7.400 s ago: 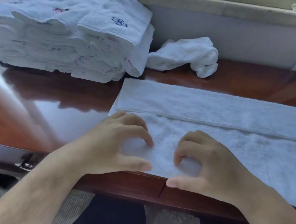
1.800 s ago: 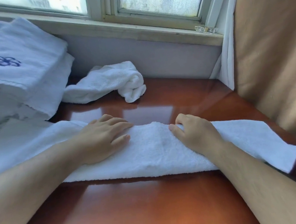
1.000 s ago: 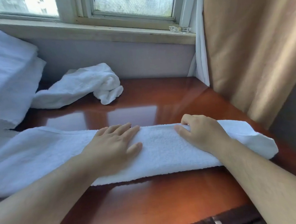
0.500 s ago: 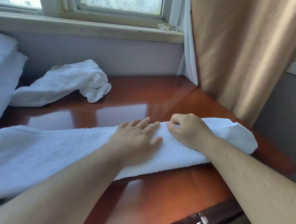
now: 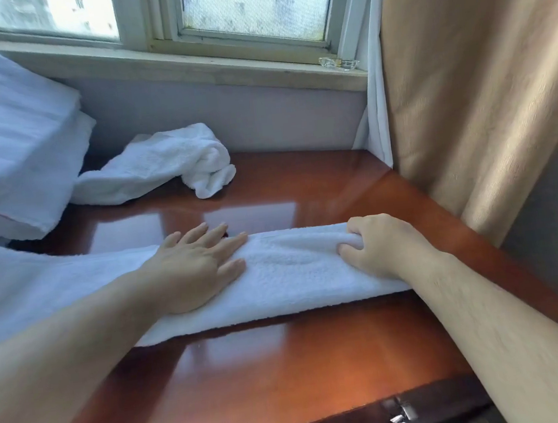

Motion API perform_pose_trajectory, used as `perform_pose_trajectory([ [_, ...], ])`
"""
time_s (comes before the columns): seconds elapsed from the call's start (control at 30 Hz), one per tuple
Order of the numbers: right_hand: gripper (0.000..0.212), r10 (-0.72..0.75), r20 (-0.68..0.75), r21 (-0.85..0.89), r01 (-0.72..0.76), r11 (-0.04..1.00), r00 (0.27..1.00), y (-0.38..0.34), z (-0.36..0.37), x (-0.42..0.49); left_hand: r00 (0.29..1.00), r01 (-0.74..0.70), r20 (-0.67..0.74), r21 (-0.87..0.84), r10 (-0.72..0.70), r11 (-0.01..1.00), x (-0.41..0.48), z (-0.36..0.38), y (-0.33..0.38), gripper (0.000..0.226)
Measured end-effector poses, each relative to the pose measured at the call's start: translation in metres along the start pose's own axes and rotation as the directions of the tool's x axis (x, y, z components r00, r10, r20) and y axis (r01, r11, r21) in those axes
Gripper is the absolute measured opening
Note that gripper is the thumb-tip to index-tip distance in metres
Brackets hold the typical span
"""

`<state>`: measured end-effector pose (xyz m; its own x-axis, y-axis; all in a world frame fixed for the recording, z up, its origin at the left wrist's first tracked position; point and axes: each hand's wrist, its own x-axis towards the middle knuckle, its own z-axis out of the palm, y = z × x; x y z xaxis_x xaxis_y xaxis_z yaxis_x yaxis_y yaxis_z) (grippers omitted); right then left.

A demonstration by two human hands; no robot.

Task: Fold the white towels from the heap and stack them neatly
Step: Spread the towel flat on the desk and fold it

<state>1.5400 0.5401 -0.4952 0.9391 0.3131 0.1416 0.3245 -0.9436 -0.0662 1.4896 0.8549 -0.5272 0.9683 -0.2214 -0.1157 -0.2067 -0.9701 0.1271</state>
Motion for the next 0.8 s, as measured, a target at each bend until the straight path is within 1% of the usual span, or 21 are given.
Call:
perform_pose_trajectory([
  [0.07,0.032,-0.003,0.030,0.055,0.002,0.998,1.000,-0.007,0.001,-0.001,0.998,0.046,0.048,0.023,-0.047,0.999,-0.008,-0.005,-0.010,0.057],
  [0.13,0.034,-0.022,0.036,0.111,0.018,0.994,0.999,-0.019,0.006,-0.001,0.989,0.113,0.084,0.091,-0.121,0.989,-0.007,-0.014,-0.008,0.055],
  [0.17,0.035,-0.024,0.022,0.129,0.021,0.991,0.999,-0.024,0.010,-0.001,0.988,0.135,0.063,0.118,-0.143,0.984,-0.002,-0.018,0.000,0.055],
  [0.2,0.035,-0.026,0.001,0.137,0.025,0.990,1.000,-0.029,0.014,-0.001,0.992,0.124,0.015,0.128,-0.127,0.984,0.004,-0.019,0.013,0.052],
  [0.27,0.037,-0.038,-0.022,0.158,0.041,0.987,0.999,-0.034,0.019,-0.001,0.990,0.041,-0.135,-0.003,-0.041,0.999,0.012,-0.013,0.043,0.044],
  [0.3,0.037,-0.042,-0.015,0.181,0.044,0.982,0.999,-0.033,0.020,-0.002,0.979,-0.016,-0.202,-0.087,-0.001,0.996,0.016,-0.007,0.055,0.045],
  [0.33,0.037,-0.034,0.001,0.213,0.033,0.976,0.999,-0.028,0.018,-0.002,0.969,-0.065,-0.245,-0.126,0.032,0.990,0.020,0.000,0.064,0.047],
  [0.37,0.036,-0.008,0.019,0.247,0.003,0.969,1.000,-0.021,0.015,-0.002,0.963,-0.083,-0.266,-0.130,0.046,0.988,0.023,0.006,0.067,0.047],
  [0.47,0.041,0.131,0.064,0.297,-0.144,0.944,0.989,0.006,0.004,-0.001,0.965,-0.042,-0.263,-0.204,-0.013,0.978,0.037,0.008,0.059,0.040],
  [0.5,0.040,0.158,0.090,0.325,-0.179,0.929,0.983,0.013,0.002,0.000,0.968,-0.030,-0.249,-0.221,-0.027,0.975,0.041,0.005,0.058,0.036],
  [0.53,0.033,0.168,0.109,0.368,-0.197,0.909,0.980,0.019,0.001,0.001,0.970,-0.024,-0.241,-0.239,-0.035,0.971,0.046,0.001,0.057,0.031],
  [0.6,0.015,0.173,0.107,0.465,-0.203,0.862,0.979,0.026,0.000,0.003,0.971,-0.020,-0.232,-0.308,-0.055,0.951,0.053,-0.006,0.059,0.018],
  [0.67,0.004,0.194,0.048,0.544,-0.188,0.818,0.980,0.027,0.000,0.007,0.967,-0.022,-0.243,-0.370,-0.074,0.929,0.061,-0.010,0.060,0.016],
  [0.73,0.005,0.231,-0.016,0.600,-0.175,0.780,0.973,0.027,0.001,0.011,0.962,-0.023,-0.261,-0.378,-0.083,0.925,0.067,-0.013,0.061,0.017],
  [0.8,0.008,0.285,-0.034,0.675,-0.188,0.714,0.958,0.028,0.002,0.018,0.957,-0.020,-0.275,-0.379,-0.092,0.925,0.072,-0.014,0.062,0.019],
])
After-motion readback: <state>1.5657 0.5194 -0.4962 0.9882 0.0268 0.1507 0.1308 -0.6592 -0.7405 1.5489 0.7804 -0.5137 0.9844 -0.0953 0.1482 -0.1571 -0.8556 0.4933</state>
